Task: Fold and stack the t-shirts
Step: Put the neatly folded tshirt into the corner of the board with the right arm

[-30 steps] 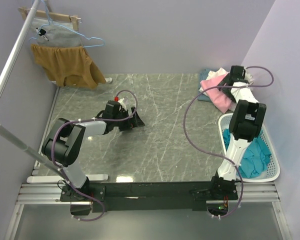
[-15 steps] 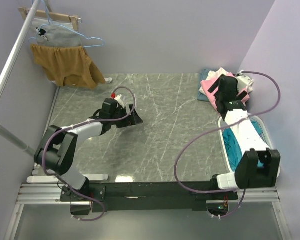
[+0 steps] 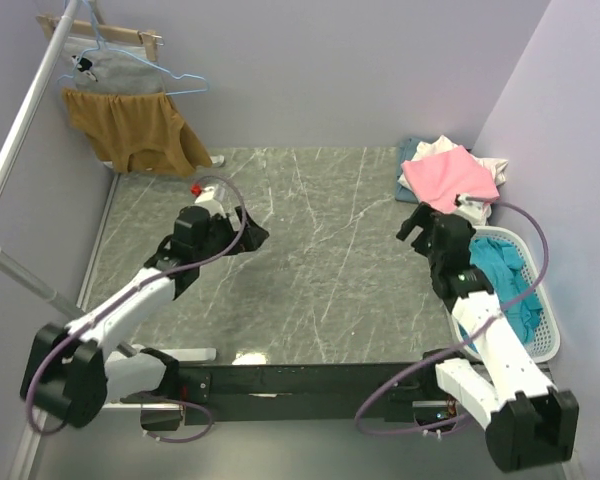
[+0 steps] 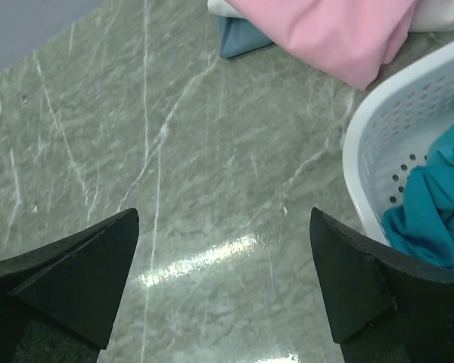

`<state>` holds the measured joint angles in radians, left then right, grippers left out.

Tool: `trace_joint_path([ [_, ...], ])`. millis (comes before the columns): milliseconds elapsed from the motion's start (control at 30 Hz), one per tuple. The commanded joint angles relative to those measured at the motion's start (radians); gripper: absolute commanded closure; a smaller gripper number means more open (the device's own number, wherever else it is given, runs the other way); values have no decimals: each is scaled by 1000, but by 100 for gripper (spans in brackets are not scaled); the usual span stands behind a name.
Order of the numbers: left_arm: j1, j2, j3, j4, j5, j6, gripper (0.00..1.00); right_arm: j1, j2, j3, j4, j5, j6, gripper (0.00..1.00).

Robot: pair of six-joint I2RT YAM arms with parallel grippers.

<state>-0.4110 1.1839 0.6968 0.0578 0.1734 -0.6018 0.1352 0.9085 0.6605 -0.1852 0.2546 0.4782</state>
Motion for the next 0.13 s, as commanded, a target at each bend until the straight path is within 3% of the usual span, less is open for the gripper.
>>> trace_joint_path([
  [0,-28,-182,-35,-32,-213,56,1,4,-118,-71,0,3,-4,0],
  [100,-46,-295,-65,-55,-331,65,0,7,-172,-127,-43,44,16,0],
])
